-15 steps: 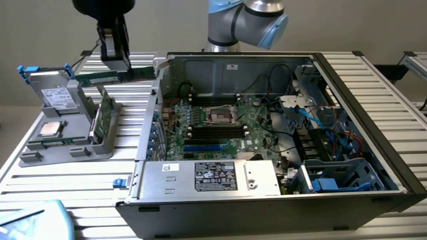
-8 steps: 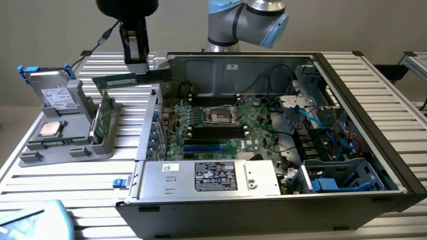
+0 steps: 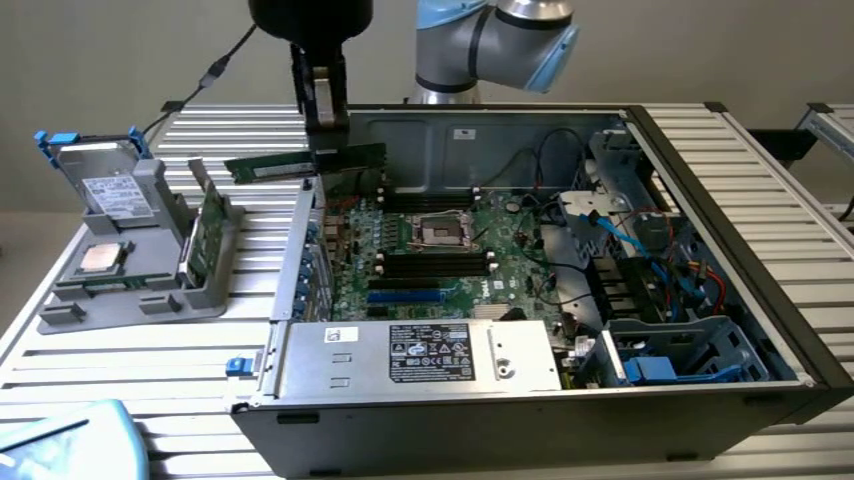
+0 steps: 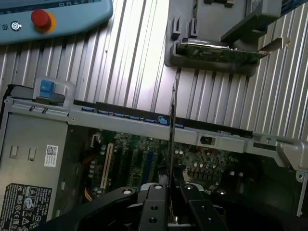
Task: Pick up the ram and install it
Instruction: 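Pick up the ram and move it above insertion slot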
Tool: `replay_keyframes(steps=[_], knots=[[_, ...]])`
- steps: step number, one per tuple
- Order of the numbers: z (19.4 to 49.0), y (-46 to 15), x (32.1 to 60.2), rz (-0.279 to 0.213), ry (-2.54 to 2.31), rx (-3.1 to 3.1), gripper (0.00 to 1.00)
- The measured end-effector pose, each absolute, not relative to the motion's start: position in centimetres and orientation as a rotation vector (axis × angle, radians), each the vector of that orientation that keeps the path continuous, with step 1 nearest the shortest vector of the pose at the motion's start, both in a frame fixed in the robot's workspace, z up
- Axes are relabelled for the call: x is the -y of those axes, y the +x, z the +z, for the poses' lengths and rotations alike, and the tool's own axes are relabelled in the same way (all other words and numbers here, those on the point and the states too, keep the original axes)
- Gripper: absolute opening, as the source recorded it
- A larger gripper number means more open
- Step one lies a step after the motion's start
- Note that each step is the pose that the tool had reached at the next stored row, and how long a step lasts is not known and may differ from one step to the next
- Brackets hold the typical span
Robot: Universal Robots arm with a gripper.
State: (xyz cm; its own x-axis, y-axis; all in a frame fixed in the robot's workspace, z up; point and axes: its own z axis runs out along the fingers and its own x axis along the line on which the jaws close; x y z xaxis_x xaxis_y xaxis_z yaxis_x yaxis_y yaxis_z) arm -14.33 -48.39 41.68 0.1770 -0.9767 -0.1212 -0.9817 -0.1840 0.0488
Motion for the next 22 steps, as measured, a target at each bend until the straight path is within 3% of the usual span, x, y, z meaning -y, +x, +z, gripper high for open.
replay_keyframes(steps=[22], knots=[[41.8, -6.4, 50.2, 0.192, -2.366, -1.996, 0.14]])
